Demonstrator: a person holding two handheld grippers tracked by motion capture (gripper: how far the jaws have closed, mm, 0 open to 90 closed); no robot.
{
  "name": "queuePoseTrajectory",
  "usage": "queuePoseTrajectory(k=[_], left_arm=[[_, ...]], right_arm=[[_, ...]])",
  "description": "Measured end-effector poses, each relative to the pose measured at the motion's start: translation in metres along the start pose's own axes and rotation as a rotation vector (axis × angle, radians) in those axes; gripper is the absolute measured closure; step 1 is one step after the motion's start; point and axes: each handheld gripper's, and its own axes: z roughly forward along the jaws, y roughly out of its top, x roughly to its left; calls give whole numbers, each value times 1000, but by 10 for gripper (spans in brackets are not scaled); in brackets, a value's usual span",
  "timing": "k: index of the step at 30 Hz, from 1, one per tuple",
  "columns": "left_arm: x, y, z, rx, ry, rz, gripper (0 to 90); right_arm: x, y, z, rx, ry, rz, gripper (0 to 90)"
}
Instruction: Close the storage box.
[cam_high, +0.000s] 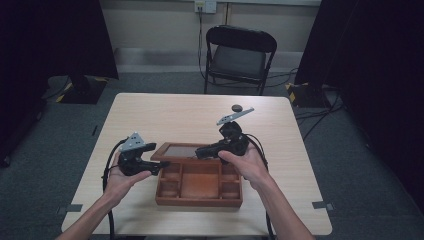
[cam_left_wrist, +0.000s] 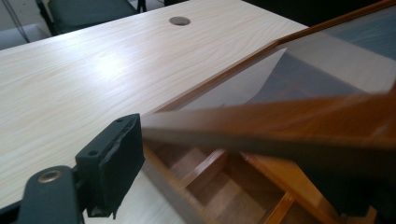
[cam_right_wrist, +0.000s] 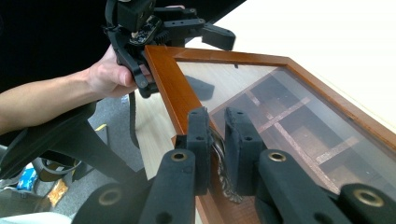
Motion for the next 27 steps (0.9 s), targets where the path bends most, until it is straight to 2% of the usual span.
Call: queuePoseTrajectory(k=[3, 4, 11, 21, 27], left_arm=[[8, -2, -5, -1, -16, -35, 169], [10, -2, -6, -4, -6, -40, 169], [16, -5, -7, 28, 53, 14, 169], [32, -13, -8, 60, 52, -45, 166], [44, -15, -11, 51, 103, -67, 170]], right_arm=[[1, -1, 0, 10, 0, -9, 813], [1, -1, 0, 10, 0, -9, 813], [4, -5, 1, 18, -15, -18, 811], [7, -12, 0, 32, -37, -25, 810], [7, -18, 0, 53, -39, -28, 809]])
